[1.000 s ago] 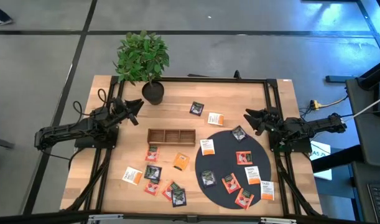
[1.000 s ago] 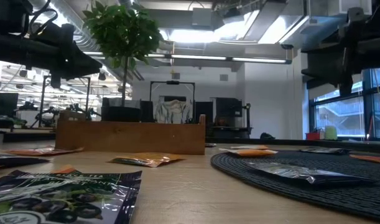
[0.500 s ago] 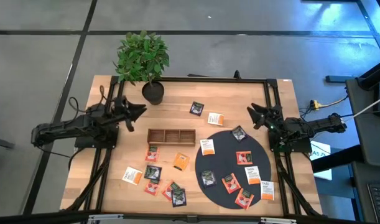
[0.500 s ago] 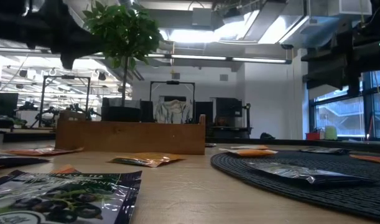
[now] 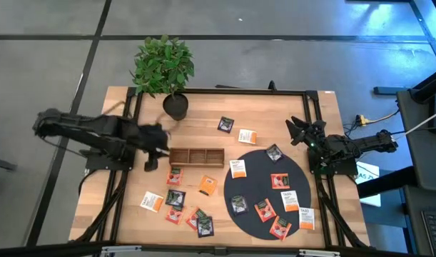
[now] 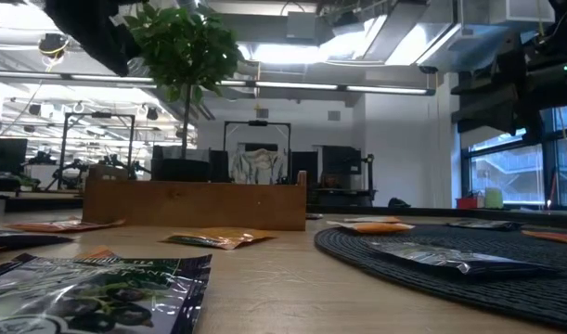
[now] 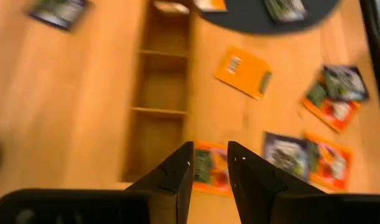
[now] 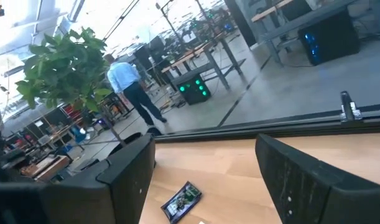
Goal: Pick & Place Tea
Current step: Put the orange tea bag into the right section of the wooden organizer
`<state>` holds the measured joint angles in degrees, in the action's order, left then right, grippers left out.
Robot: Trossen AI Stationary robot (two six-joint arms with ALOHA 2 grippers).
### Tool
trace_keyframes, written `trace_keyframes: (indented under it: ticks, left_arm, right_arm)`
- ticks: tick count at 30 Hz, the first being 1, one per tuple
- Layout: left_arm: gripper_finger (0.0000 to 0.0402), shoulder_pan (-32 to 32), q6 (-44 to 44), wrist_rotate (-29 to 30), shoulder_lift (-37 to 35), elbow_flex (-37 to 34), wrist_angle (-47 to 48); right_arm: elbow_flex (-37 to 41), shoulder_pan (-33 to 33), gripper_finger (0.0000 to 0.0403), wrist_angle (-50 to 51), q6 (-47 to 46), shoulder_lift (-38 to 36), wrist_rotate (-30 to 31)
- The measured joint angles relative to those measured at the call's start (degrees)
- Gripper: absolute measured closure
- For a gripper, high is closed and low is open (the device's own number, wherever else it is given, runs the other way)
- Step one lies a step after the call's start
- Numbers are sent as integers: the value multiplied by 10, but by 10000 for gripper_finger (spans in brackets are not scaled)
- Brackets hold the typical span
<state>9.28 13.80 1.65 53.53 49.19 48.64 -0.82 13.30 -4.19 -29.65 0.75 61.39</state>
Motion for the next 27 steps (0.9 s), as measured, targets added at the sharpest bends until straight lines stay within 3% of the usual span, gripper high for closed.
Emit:
trace_keyframes:
  ticks: [5,11,15,27]
  left_arm:
    - [328,110,50,47,112,19,-13]
    - [369,196,193,112,232,21,-33]
    - [397,224,262,143,293,21,-68]
    - [399,235,348,170,431,21,-83]
  right_arm:
    - [0,0,124,4,16,0,-46]
    - [0,0,124,14,27,0,-135]
    - [0,0,124,13,29,0,-147]
    - [0,0,124,13,27,0,-154]
